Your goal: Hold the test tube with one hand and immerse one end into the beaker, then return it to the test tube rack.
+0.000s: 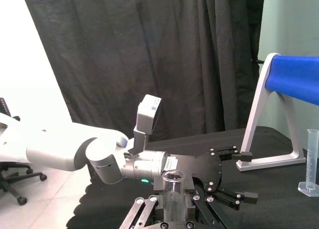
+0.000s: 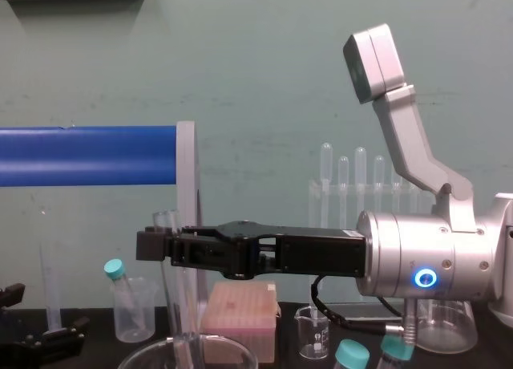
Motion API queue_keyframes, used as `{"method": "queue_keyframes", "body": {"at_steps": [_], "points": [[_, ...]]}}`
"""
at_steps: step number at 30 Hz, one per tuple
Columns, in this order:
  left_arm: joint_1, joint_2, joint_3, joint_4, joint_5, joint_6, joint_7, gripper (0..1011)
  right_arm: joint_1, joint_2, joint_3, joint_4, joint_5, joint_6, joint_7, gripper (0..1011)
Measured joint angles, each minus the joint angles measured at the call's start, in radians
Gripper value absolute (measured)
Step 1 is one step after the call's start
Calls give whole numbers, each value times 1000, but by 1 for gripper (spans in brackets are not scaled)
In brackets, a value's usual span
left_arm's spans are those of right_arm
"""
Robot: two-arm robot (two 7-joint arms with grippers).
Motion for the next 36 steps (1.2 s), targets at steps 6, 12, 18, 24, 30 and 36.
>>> {"method": "queue_keyframes", "body": {"at_steps": [6,12,18,24,30,36], "points": [[0,0,0,0,0,0,0,1000,0,0,0,0,0,0,0,225],[0,0,0,0,0,0,0,1000,0,0,0,0,0,0,0,225],[0,0,0,0,0,0,0,1000,0,0,0,0,0,0,0,225],[0,0,0,0,0,0,0,1000,0,0,0,0,0,0,0,225],[0,0,0,0,0,0,0,1000,0,0,0,0,0,0,0,225],[0,0,0,0,0,0,0,1000,0,0,0,0,0,0,0,225]]}}
